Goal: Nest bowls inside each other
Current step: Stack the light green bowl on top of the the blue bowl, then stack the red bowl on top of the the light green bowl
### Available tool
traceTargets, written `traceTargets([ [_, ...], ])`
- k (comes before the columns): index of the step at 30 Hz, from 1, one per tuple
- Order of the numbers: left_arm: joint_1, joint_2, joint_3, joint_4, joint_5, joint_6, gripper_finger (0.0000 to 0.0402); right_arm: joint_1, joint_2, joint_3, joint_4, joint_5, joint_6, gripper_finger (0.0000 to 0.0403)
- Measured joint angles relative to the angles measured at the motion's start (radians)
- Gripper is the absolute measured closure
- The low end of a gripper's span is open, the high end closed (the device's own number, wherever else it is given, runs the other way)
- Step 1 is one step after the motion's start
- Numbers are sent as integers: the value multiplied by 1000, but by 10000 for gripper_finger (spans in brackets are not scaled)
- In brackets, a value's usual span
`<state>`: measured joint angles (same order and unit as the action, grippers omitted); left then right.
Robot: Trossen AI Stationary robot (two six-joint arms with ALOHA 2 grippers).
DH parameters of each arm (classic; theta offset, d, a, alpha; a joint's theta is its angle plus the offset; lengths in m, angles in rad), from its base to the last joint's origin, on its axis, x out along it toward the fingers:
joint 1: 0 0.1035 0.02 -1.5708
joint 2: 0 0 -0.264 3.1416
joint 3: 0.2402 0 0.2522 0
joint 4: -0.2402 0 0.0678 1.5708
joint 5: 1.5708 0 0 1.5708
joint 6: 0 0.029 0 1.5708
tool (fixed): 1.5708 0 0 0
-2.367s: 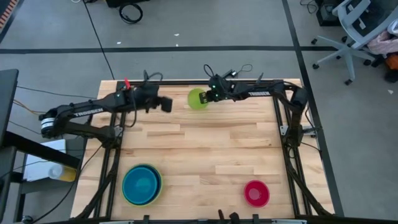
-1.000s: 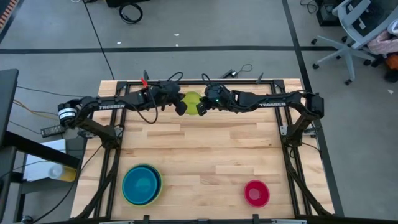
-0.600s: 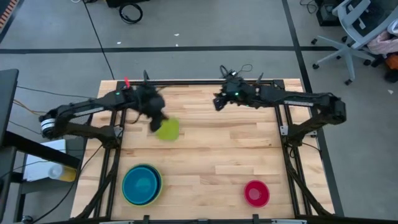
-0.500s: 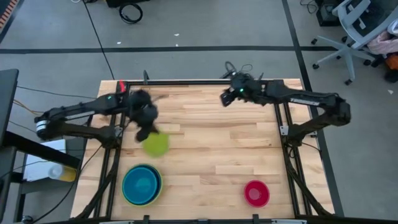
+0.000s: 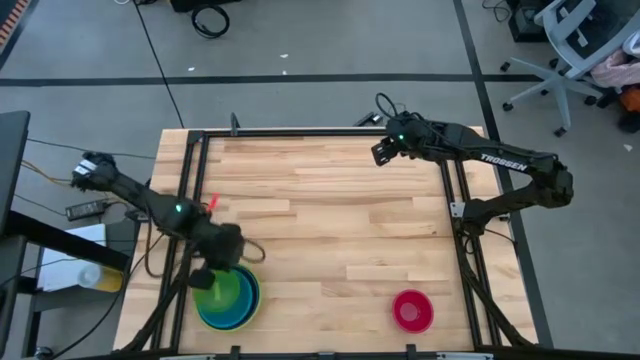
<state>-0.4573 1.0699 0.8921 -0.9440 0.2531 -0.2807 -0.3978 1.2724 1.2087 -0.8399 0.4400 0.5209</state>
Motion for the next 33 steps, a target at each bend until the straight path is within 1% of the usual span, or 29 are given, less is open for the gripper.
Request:
traceTargets([
  [2, -50, 46, 0, 23, -1, -29, 392, 6, 0, 0, -26, -23, 1, 206],
  [4, -88, 85, 0, 42, -11, -82, 386, 18, 0, 0, -62, -69, 3, 205],
  [7, -123, 125, 0, 84, -68, -158, 376, 48, 0, -1, -123, -141, -27, 202],
  [10, -125, 140, 0, 112, -136, -215, 356, 87, -1, -17, -169, -191, -58, 195],
  [12, -124, 141, 0, 123, -189, -238, 336, 115, -1, -28, -199, -251, -77, 189],
  [14, -124, 141, 0, 133, -211, -266, 310, 150, -3, -47, -206, -331, -87, 186],
  [17, -124, 141, 0, 133, -206, -317, 262, 221, -3, -95, -224, -459, -95, 184],
  [20, -121, 132, 0, 134, -180, -369, 213, 314, -3, -141, -220, -540, -69, 184],
  [23, -88, 125, 24, 133, -180, -429, 176, 419, -3, -181, -213, -596, -17, 184],
  [26, -30, 125, 71, 116, -213, -483, 160, 537, -3, -206, -205, -630, 27, 184],
  [28, 17, 125, 100, 127, -259, -475, 158, 613, -3, -223, -187, -647, 54, 184],
  [31, 88, 125, 123, 126, -338, -411, 157, 726, -3, -251, -135, -669, 92, 185],
  [33, 135, 125, 126, 142, -372, -370, 157, 799, -3, -279, -85, -682, 113, 185],
])
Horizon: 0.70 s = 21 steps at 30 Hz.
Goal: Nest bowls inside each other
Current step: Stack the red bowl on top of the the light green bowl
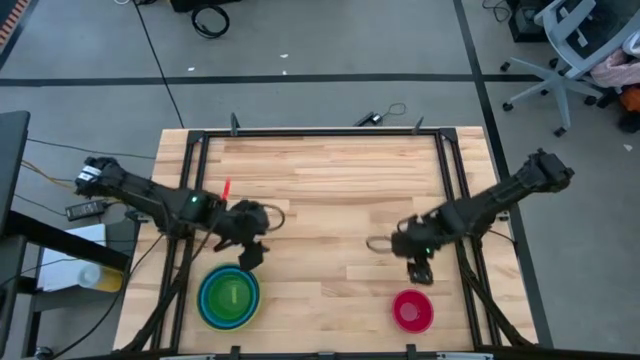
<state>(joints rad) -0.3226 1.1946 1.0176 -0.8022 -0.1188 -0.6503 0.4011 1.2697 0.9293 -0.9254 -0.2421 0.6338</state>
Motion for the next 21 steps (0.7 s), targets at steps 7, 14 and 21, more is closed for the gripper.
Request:
traceTargets([
  [7, 162, 3, -16, 187, -11, 17, 157, 144, 0, -131, 244, -57, 132, 186],
  [14, 278, 3, -16, 282, -15, 18, 157, 209, 9, -229, 380, -31, 263, 189],
  [21, 335, 3, -17, 278, -10, 72, 157, 232, 41, -268, 398, -31, 300, 209],
])
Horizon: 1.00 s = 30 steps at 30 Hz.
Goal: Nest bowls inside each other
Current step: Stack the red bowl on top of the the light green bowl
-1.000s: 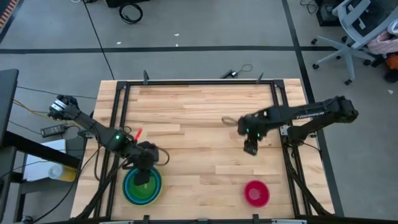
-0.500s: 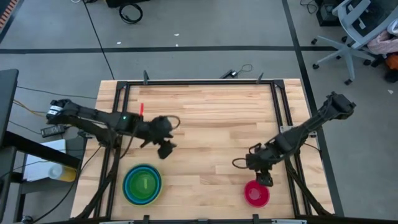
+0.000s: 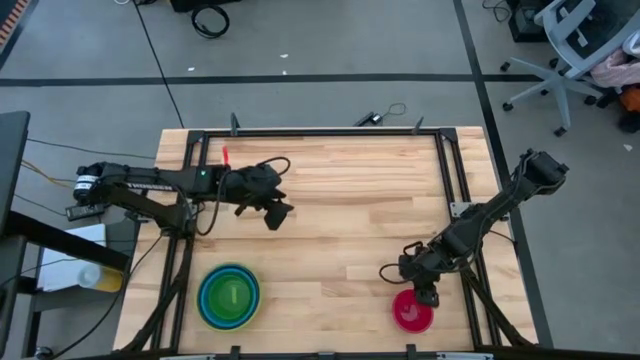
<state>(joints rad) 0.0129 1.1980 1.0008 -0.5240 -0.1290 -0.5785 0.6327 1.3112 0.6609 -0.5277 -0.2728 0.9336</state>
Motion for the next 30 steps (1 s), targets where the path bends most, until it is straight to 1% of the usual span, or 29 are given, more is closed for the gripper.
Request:
traceTargets([
  [5, 22, 0, 0, -5, 3, 18, 157, 1, 75, 1, 109, -102, -27, 245],
  [7, 31, 0, 0, -5, 3, 18, 157, 2, 109, 1, 128, -121, -22, 260],
  [10, 44, 0, 0, -6, 3, 18, 157, -3, 132, 1, 126, -114, 11, 291],
  [12, 52, 0, -1, -6, 5, 18, 157, -20, 131, 1, 122, -106, 27, 323],
  [14, 66, 0, -1, -6, 33, 24, 157, -41, 114, 1, 113, -77, 31, 365],
  [15, 74, 0, -1, -6, 52, 30, 157, -53, 101, 1, 112, -61, 31, 379],
  [17, 88, 0, -1, -8, 80, 43, 157, -87, 71, 1, 106, -21, 30, 382],
  [20, 105, 0, -1, -11, 90, 50, 157, -162, 19, 2, 91, 72, 44, 375],
  [22, 113, 0, -1, -10, 90, 51, 157, -226, -16, 14, 51, 166, 67, 377],
  [24, 119, 2, -1, 2, 90, 56, 157, -298, -46, 32, 19, 291, 101, 381],
  [28, 120, 51, -3, 94, 89, 136, 157, -454, -58, 86, -11, 547, 157, 381],
  [30, 121, 89, -2, 191, 90, 153, 157, -521, -47, 117, -9, 654, 179, 380],
])
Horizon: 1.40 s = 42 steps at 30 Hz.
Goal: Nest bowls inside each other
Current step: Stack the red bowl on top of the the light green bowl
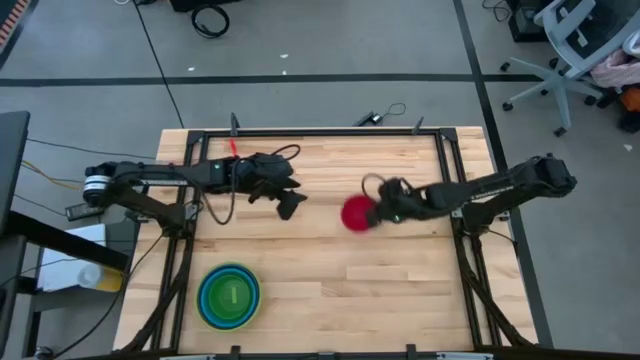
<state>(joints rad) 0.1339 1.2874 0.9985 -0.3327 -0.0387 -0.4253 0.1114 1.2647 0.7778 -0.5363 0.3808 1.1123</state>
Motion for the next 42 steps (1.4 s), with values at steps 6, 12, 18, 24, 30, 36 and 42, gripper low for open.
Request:
traceTargets([
  [6, 45, 133, 0, 242, -8, 2, 157, -116, 96, 133, 33, 170, -112, 379],
  [12, 86, 200, 2, 405, -23, 47, 157, -165, 208, 267, 33, 222, -296, 377],
  [18, 109, 216, 2, 396, -51, 126, 162, -191, 272, 371, 45, 248, -395, 376],
  [24, 138, 217, 2, 358, -127, 106, 236, -199, 288, 443, 51, 240, -510, 374],
  [30, 155, 217, 4, 350, -158, 34, 356, -200, 281, 466, 58, 208, -555, 364],
  [36, 163, 198, 21, 167, -103, 95, 389, -234, 230, 465, 144, -60, -510, 284],
  [42, 173, 97, 97, -366, 47, 342, 391, -257, 143, 466, 246, -99, -506, 194],
])
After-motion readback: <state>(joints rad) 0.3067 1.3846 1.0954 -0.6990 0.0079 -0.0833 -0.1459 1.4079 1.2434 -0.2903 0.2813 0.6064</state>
